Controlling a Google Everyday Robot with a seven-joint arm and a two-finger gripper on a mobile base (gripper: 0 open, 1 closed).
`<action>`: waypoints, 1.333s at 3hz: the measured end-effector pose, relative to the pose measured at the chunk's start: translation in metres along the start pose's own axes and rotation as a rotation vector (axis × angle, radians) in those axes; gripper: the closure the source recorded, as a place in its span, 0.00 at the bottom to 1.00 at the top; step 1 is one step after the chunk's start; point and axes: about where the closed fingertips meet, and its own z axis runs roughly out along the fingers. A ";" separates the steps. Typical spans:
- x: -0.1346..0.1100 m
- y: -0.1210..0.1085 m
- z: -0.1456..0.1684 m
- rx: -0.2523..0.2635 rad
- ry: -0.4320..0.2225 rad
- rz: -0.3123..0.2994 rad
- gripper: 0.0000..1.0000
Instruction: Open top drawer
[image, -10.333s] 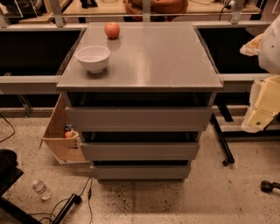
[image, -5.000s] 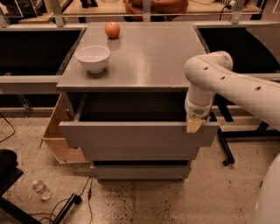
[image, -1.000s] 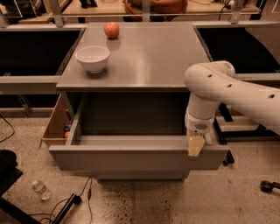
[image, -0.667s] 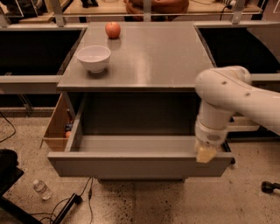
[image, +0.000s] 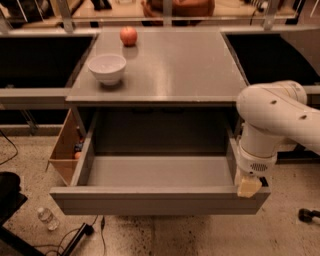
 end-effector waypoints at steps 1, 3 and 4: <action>-0.002 0.000 -0.001 0.000 0.000 0.000 1.00; 0.011 0.015 -0.001 -0.014 0.009 0.020 1.00; 0.023 0.028 0.000 -0.029 0.016 0.036 1.00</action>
Offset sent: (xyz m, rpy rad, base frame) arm -0.3476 -0.1851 0.0626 -0.1617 0.2685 -0.3445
